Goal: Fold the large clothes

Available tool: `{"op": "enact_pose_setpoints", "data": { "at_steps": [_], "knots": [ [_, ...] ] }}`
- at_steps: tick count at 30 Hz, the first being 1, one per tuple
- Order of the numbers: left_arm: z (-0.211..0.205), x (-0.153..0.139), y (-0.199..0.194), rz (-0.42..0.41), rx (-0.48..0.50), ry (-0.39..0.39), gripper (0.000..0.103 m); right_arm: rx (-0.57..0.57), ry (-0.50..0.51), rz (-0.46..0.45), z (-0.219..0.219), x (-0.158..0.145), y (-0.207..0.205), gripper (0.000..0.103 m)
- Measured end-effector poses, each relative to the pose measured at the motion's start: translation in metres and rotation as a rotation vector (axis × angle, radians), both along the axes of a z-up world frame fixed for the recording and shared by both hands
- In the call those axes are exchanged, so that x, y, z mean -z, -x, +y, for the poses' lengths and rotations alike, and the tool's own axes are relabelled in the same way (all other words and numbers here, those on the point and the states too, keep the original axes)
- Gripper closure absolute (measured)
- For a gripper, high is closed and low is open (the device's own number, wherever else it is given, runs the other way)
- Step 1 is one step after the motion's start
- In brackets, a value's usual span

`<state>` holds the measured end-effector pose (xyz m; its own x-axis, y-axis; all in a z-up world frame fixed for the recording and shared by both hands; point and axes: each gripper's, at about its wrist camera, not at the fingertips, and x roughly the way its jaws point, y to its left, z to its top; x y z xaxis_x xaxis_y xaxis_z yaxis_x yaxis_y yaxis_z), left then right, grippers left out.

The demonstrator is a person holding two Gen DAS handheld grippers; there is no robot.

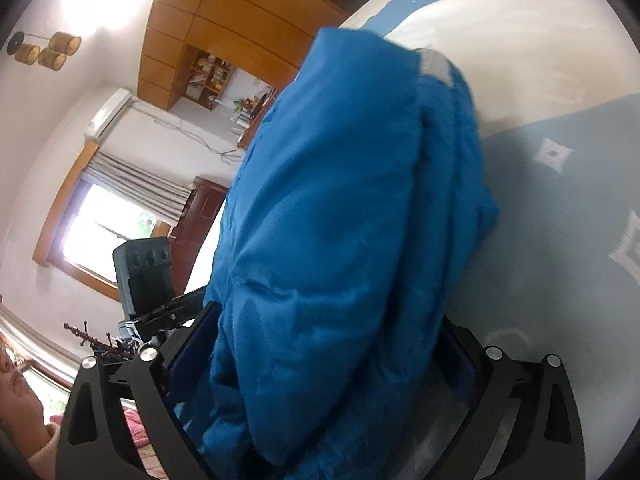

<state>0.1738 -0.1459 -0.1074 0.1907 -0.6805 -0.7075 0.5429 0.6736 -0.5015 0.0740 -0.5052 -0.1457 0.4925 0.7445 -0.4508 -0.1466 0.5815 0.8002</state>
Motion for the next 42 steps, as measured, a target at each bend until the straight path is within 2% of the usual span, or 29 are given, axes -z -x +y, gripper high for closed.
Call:
{"op": "enact_pose_setpoints", "data": {
  "at_steps": [3, 5, 8, 10, 13, 16, 19, 28, 35, 42],
  "knots": [
    [-0.003, 0.004, -0.003, 0.002, -0.001, 0.02, 0.002, -0.013, 0.013, -0.017, 0.005, -0.003, -0.001, 0.007],
    [-0.004, 0.004, -0.001, -0.014, -0.006, 0.024, 0.003, -0.02, 0.016, -0.033, 0.008, -0.002, 0.0, 0.017],
    [-0.007, 0.0, 0.007, -0.07, -0.007, 0.023, 0.012, -0.019, -0.008, -0.058, 0.003, -0.002, 0.003, 0.032],
    [-0.01, -0.006, 0.012, -0.106, -0.008, 0.017, 0.019, -0.015, -0.006, -0.077, -0.001, -0.003, 0.007, 0.038],
    [-0.005, -0.008, 0.013, -0.11, -0.021, 0.023, 0.022, -0.016, 0.019, -0.107, 0.001, -0.01, 0.01, 0.043],
    [-0.004, -0.009, 0.016, -0.119, -0.033, 0.03, 0.026, -0.019, 0.04, -0.131, 0.002, -0.015, 0.013, 0.044],
    [-0.006, -0.015, 0.024, -0.171, -0.037, 0.026, 0.028, -0.018, 0.043, -0.148, 0.008, -0.022, 0.015, 0.045],
    [0.01, -0.036, 0.027, -0.242, -0.076, 0.029, 0.028, -0.053, 0.116, -0.213, 0.028, -0.052, 0.002, 0.047],
    [0.025, -0.06, 0.005, -0.326, -0.147, 0.013, 0.028, -0.127, 0.194, -0.286, 0.058, -0.088, -0.043, 0.047],
    [0.048, -0.076, -0.044, -0.385, -0.253, 0.001, 0.028, -0.204, 0.202, -0.332, 0.088, -0.11, -0.121, 0.047]
  ]
}}
